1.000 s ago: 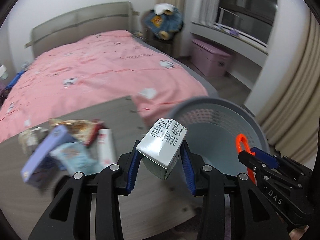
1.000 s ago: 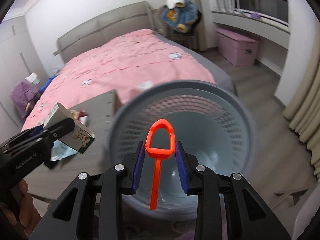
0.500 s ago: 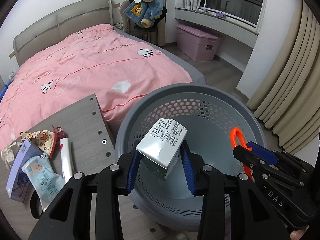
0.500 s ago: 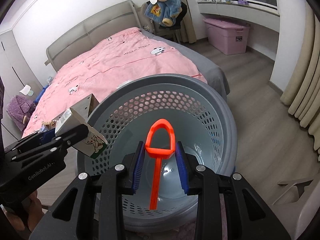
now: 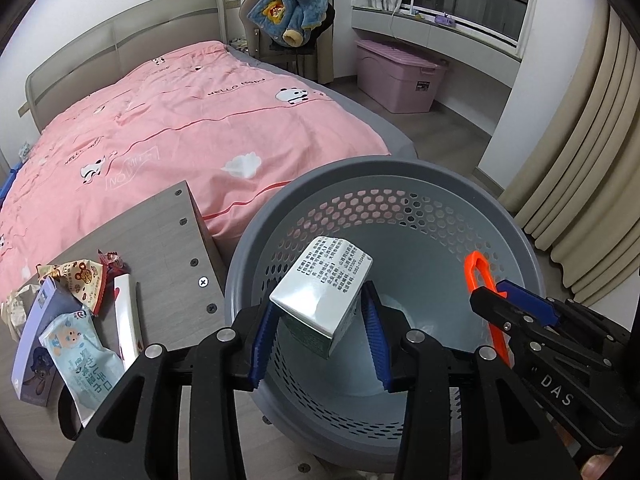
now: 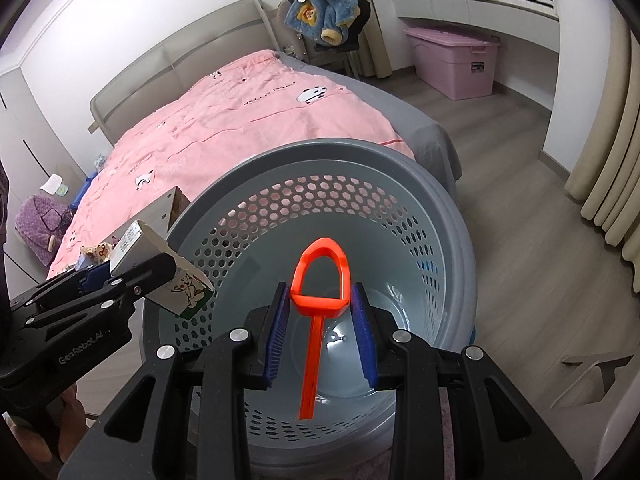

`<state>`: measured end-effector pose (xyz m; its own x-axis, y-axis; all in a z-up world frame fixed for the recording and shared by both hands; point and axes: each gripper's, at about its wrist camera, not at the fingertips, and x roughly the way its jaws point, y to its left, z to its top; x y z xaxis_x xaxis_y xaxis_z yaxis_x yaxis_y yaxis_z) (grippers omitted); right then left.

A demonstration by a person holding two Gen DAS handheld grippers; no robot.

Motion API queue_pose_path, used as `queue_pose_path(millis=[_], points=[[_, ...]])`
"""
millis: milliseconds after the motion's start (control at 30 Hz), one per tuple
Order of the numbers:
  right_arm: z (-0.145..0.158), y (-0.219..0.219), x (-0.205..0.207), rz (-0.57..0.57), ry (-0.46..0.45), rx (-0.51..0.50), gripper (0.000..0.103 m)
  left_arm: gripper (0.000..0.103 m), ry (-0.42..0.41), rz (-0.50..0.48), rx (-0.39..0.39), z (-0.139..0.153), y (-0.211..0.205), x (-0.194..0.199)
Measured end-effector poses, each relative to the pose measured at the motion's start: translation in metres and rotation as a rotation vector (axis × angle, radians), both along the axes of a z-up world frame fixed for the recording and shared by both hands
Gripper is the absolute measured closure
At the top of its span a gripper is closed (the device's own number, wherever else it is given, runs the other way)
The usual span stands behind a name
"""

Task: Collect trash
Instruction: 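Carry both items over the wastebasket and open both grippers to drop them, then withdraw both grippers from the wastebasket back toward the table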

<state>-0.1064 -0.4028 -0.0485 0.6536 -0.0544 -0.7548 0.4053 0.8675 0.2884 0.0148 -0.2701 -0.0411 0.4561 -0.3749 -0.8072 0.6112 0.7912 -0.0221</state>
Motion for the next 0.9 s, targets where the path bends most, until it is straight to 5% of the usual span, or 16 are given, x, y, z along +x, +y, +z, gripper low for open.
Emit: queue_pose_path(millis=[133, 267, 900], points=[[0.003, -0.001, 0.000, -0.005, -0.011, -0.004, 0.069, 0.062, 0.003, 0.006, -0.001, 0.000, 0.002, 0.003], [0.006, -0.001, -0.004, -0.017, -0.026, -0.015, 0.054, 0.051, -0.002, 0.019, -0.009, 0.002, 0.006, 0.003], [0.010, 0.006, -0.005, -0.024, -0.042, -0.026, 0.044, 0.042, -0.011, 0.055, -0.037, 0.009, 0.025, 0.003]])
